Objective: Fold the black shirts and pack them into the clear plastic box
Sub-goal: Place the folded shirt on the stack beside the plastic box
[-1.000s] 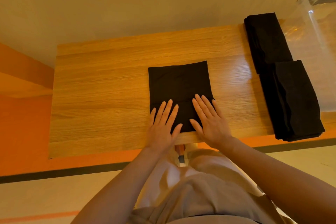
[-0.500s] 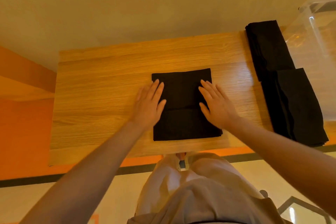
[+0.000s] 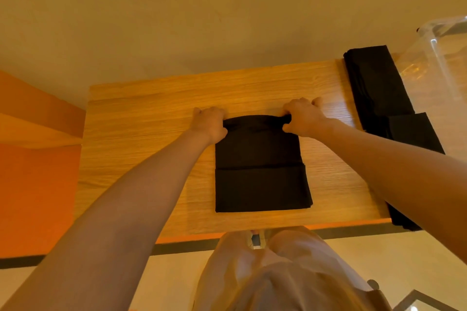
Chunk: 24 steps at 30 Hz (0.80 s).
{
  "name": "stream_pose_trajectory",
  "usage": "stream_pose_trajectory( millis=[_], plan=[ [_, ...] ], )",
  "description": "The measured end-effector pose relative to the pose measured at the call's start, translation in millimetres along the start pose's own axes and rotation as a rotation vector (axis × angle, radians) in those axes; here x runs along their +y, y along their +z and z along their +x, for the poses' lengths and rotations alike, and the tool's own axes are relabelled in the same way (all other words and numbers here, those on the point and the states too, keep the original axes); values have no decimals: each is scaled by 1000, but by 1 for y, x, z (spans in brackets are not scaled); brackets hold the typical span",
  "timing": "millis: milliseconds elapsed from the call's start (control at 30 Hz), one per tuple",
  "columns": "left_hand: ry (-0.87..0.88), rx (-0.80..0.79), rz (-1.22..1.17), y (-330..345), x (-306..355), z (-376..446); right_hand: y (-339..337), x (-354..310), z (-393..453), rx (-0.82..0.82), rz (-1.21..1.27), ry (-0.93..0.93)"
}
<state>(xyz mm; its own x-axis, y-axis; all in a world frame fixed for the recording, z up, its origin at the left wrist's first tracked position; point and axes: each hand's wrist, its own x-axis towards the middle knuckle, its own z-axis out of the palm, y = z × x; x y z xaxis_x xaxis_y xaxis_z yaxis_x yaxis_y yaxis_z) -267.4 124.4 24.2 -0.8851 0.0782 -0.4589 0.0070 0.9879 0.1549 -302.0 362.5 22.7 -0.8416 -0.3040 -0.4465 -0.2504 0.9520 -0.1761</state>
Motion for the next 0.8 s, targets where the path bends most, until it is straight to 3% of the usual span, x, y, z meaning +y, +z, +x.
stream_pose_trajectory(
  millis=[133, 333, 500, 667, 800],
  plan=[
    [-21, 25, -46, -2, 2, -2, 0, 0, -2, 12, 71, -3],
    [-74, 83, -376, -5, -10, -17, -13, 11, -11, -17, 485, -25],
    [-35, 178, -520, -14, -10, -48, -25, 16, -30, -52, 541, -81],
    [18, 282, -628, -6, -6, -97, -20, 17, -76, 17, 636, -120],
    [133, 333, -600, 24, -11, -139, 1, 17, -123, 29, 697, -186]
  ],
)
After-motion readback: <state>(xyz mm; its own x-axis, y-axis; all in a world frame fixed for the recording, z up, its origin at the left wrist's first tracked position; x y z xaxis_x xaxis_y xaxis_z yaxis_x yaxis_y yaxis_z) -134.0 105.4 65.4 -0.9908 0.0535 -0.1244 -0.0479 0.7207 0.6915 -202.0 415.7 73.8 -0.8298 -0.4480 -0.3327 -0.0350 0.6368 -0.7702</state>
